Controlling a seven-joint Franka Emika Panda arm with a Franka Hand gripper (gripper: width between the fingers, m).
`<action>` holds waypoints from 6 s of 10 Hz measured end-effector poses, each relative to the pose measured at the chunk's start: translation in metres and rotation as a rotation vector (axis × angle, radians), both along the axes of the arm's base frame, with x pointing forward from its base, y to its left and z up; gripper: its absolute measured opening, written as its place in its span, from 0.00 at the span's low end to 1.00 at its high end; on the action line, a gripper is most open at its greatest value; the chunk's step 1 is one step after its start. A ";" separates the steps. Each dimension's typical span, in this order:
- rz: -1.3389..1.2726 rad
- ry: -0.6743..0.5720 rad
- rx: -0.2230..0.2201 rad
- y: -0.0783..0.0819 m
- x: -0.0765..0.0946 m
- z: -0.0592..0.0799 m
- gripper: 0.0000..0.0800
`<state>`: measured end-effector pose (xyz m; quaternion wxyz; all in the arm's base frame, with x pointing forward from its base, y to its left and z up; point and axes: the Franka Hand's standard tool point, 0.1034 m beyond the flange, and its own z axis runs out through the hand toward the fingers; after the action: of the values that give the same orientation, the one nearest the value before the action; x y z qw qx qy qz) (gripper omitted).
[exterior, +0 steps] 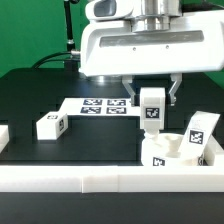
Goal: Assemble stool
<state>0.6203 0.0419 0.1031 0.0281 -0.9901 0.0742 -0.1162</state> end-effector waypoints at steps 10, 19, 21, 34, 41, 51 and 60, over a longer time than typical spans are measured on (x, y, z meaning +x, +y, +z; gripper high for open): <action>0.004 -0.035 -0.015 0.003 0.001 -0.020 0.42; -0.005 -0.036 -0.019 -0.003 -0.006 -0.022 0.73; -0.015 -0.010 -0.001 -0.008 -0.004 -0.004 0.81; -0.017 0.220 0.039 -0.008 -0.010 -0.019 0.42; -0.655 0.214 0.175 0.007 -0.013 -0.021 0.42; -1.928 0.233 0.550 0.010 -0.006 -0.023 0.42; -2.047 0.313 0.666 0.022 0.000 0.026 0.81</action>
Offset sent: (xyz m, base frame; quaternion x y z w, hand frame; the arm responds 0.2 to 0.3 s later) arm 0.0052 0.0036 -0.0068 -0.0011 0.0218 -0.0154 0.9996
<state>0.6208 0.0635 0.1290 0.1753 -0.4055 0.8945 0.0688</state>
